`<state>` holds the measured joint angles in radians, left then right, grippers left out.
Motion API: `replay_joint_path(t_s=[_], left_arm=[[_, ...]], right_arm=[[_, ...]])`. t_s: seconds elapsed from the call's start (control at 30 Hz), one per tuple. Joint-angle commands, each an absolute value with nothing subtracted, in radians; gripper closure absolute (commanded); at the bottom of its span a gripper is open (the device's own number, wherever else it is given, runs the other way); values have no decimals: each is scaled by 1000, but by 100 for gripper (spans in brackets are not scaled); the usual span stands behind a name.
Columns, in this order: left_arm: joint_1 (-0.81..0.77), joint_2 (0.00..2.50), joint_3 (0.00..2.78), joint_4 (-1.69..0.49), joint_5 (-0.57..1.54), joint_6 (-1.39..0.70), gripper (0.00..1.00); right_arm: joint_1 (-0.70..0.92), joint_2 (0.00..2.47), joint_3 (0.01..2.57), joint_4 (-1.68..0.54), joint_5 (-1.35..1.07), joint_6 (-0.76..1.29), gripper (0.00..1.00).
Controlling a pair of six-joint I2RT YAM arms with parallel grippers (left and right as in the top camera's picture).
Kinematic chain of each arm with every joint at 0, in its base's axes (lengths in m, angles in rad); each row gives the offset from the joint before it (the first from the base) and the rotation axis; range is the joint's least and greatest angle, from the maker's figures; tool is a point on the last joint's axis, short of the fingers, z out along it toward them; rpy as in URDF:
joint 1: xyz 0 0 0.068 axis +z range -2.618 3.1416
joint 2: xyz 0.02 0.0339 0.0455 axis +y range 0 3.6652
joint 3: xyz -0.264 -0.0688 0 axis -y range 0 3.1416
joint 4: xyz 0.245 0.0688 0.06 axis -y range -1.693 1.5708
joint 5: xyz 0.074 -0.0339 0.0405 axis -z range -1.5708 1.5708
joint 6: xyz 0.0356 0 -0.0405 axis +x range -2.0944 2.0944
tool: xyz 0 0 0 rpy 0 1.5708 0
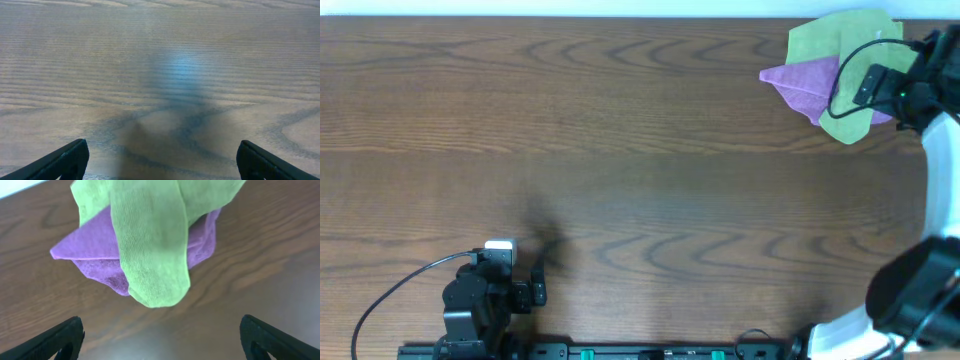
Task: Fold the cloth
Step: 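Reach the right gripper to the green cloth on the pile and grasp it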
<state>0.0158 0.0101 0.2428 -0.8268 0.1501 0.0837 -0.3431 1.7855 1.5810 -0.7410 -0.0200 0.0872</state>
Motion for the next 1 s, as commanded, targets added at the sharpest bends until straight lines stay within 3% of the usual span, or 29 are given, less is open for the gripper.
replay_joint_path(t_s=[0.0,0.43,0.7,0.97], left_arm=[[11,4,231,-887,147,109,5],[11,4,231,-887,147,109,5],[11,4,231,-887,147,109,5],[11,4,231,-887,147,109,5]], right_arm=[[-348,1844,1607,-717,-50,96,1],[-347,2062,1607,-509,-90,101,1],[-346,2080,1606,-447,-91,101,5],[-339,2116,1606,-427,-106,119,2]])
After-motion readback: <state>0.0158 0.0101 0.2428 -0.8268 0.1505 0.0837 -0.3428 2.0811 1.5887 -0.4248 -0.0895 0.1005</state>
